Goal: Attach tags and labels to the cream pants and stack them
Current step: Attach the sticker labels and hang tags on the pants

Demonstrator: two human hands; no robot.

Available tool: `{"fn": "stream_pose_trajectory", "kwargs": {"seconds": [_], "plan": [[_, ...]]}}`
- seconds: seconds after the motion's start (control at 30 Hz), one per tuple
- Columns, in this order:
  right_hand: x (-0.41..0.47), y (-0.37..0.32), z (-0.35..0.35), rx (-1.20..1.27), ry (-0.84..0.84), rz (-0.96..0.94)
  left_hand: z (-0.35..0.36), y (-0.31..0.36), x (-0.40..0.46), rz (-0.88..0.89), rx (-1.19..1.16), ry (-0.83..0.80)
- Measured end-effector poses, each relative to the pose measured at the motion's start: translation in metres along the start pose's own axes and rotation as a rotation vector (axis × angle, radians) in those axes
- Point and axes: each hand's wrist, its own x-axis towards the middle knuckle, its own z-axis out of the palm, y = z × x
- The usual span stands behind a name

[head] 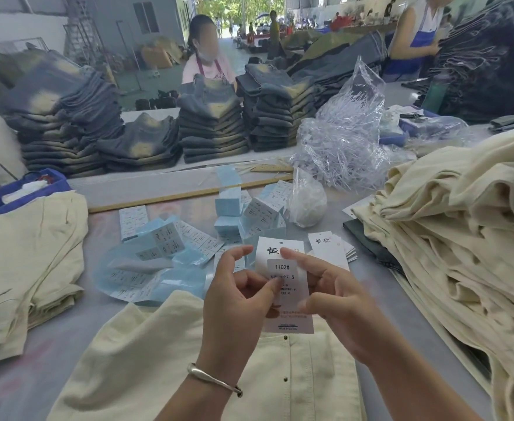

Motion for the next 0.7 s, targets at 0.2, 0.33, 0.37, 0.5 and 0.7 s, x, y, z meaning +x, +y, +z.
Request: {"fn": "stream_pose_trajectory", "kwargs": {"seconds": [0.2,0.33,0.37,0.5,0.7], "plan": [[0.000,0.001,0.003,0.084,0.016,-0.001,-0.006,0.000,0.005,0.103,0.271,0.045],[0.000,0.001,0.005,0.198,0.039,-0.017,-0.017,-0.001,0.010,0.115,0.552,0.038],[0.000,0.000,0.006,0.215,0.046,-0.020,-0.019,-0.002,0.011,0.092,0.559,0.033],[0.003,0.001,0.012,0.264,0.148,-0.052,-0.015,-0.008,0.004,0.009,0.223,-0.114],[0.012,0.003,0.016,0.139,0.311,-0.119,-0.008,-0.016,-0.006,-0.178,-0.236,-0.318]]}}
